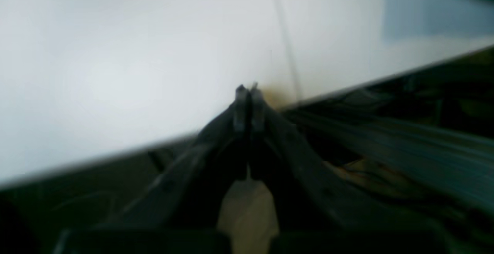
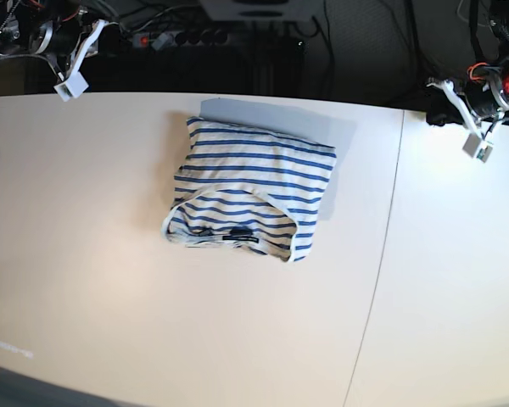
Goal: Fold the T-shirt properly
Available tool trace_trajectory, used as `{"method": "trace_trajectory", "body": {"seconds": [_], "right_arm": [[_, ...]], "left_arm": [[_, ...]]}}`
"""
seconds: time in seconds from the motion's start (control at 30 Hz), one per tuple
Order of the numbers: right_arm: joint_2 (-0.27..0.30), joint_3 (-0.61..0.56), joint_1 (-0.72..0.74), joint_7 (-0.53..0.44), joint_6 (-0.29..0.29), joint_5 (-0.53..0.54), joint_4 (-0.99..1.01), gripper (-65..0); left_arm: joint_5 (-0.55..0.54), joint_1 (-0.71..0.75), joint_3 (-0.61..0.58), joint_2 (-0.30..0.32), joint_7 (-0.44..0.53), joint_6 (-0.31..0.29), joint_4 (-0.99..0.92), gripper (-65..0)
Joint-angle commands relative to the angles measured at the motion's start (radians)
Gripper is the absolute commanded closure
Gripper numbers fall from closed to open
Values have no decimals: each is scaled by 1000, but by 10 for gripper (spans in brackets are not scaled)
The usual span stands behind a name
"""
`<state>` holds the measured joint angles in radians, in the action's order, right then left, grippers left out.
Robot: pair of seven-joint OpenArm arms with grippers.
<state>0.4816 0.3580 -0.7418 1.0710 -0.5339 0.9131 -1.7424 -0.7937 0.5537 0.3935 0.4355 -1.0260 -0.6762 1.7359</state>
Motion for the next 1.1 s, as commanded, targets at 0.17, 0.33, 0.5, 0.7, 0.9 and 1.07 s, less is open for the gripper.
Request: {"method": "trace_trajectory", "body": {"seconds": [0.17, 0.33, 0.5, 0.7, 0.9, 1.07], "right_arm": [[-48, 8, -91, -133, -54, -117, 294, 0], [-129, 8, 66, -231, -53, -245, 658, 0], [-193, 8, 307, -358, -45, -410, 975, 0], [-300, 8, 523, -381, -34, -540, 1150, 0], [-347, 8, 578, -383, 22, -565, 1143, 0], [-353, 8, 581, -325, 14, -565, 1112, 0]], "left_arm": [[201, 127, -11, -58, 307, -22, -175, 0], [367, -20, -148, -90, 548, 24, -621, 0], [518, -314, -386, -147, 672, 236, -1143, 0], [579, -577, -609, -263, 676, 364, -1449, 0], [571, -639, -660, -292, 624, 367, -1406, 0], [566, -634, -660, -274, 599, 366, -1371, 0]]}}
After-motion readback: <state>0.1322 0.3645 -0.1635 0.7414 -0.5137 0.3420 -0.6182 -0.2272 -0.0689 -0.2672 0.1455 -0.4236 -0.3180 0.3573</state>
